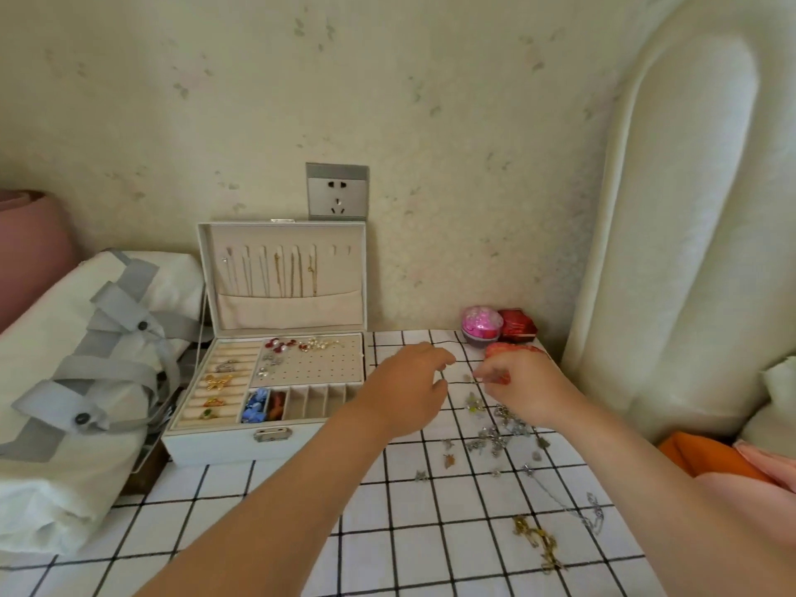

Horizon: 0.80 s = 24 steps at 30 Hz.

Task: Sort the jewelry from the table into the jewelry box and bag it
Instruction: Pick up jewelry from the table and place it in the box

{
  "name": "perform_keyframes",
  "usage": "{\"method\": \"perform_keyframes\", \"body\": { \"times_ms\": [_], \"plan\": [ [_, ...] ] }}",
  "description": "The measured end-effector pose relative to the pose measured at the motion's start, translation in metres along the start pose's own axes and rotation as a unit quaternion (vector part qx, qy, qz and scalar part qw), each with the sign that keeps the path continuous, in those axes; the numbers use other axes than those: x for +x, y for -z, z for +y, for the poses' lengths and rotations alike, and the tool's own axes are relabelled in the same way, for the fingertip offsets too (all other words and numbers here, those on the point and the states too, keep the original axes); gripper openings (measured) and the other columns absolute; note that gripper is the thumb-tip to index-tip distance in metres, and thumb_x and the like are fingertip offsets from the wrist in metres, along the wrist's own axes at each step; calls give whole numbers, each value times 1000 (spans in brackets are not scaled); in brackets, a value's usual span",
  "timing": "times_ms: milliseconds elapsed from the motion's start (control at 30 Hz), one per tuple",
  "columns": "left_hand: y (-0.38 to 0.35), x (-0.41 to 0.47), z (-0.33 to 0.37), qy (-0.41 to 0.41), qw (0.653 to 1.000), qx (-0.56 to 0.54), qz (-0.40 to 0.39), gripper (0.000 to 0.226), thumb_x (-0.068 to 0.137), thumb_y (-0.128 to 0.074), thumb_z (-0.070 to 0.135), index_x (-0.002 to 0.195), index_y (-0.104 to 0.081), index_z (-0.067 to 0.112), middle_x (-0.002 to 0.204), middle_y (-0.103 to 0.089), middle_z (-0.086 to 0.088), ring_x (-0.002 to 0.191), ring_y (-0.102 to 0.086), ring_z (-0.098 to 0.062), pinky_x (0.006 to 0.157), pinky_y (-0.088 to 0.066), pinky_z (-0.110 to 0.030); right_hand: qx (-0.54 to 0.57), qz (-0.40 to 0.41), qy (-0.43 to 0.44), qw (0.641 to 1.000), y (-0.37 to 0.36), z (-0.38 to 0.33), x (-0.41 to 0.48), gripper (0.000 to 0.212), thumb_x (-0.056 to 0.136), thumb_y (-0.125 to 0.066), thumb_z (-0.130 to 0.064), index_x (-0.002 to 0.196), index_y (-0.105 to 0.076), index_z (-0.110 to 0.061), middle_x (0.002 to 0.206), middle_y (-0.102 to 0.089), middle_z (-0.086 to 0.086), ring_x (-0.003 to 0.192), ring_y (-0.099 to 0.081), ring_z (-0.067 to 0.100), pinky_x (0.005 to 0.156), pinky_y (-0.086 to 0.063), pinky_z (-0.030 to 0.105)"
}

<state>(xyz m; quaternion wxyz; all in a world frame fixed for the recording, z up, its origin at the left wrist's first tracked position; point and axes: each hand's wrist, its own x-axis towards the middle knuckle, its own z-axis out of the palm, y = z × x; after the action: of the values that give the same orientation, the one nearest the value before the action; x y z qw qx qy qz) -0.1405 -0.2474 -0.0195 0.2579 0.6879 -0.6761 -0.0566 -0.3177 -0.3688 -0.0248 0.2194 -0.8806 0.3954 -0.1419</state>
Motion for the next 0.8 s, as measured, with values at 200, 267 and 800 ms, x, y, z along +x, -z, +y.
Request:
{"method": "perform_keyframes", "body": {
  "times_ms": [200, 267, 800],
  "plan": [
    [-40, 19, 15, 13, 996, 23, -81, 41, 97, -47, 12, 134, -57, 24, 130, -59, 0, 122, -50, -20, 101, -45, -41, -27, -40, 7, 999, -7, 19, -4, 26, 92, -69, -17, 114, -74, -28, 113, -71, -12, 103, -64, 7, 92, -53, 28],
    [-47, 19, 17, 2, 994, 46, -95, 42, 94, -47, 5, 129, -60, 23, 118, -63, -1, 112, -53, -23, 91, -49, -43, -44, -46, 27, 998, -10, 18, -5, 23, 92, -69, -21, 113, -75, -27, 109, -73, -10, 99, -66, 10, 87, -54, 32],
    [-40, 5, -1, 53, 993, 90, -54, 26, 98, -52, 26, 122, -60, 29, 119, -58, 6, 119, -46, -15, 94, -45, -35, -57, -67, 10, 996, -8, 19, 2, 22, 93, -63, -14, 98, -76, -31, 92, -64, -16, 92, -63, 8, 77, -50, 22]
  ]
}}
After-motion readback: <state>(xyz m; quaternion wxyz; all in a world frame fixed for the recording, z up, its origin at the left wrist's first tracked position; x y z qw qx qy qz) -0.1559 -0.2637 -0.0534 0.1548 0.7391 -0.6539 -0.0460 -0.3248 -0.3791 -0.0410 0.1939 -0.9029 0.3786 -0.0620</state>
